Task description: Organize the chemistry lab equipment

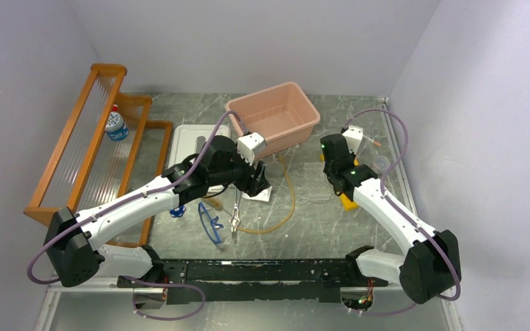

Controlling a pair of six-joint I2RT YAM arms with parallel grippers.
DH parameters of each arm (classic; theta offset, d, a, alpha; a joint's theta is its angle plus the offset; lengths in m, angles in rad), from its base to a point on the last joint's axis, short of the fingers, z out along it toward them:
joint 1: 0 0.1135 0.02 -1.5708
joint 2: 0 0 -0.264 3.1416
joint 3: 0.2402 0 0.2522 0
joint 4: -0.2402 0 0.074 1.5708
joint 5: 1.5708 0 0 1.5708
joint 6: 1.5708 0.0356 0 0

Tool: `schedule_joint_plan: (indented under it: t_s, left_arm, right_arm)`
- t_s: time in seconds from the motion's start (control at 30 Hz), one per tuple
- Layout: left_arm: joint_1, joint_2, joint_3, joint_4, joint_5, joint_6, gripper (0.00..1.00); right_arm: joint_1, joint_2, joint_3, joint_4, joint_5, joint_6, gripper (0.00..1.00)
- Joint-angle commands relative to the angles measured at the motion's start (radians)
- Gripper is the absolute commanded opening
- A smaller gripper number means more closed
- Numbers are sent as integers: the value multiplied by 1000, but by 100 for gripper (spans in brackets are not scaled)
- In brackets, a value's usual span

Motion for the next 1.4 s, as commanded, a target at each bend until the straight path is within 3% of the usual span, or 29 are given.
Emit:
schedule_joint_plan:
  t_s: [0.0,0.47,0.87,1.37]
  left_arm:
    - [8,-14,-15,41,-19,8,70]
    - [31,21,-19,57,9,2,70]
    - [48,30,-16,56,16,8,70]
    - [52,30,-17,48,8,19,70]
  right_arm:
    - [-91,-21,-18,95,-83,-35,7]
    - [-134,98,36,57,-216,-59,7]
    - [-135,148,42,72,-222,-72,8]
    - [-135,249,106,-16,-234,-59,23]
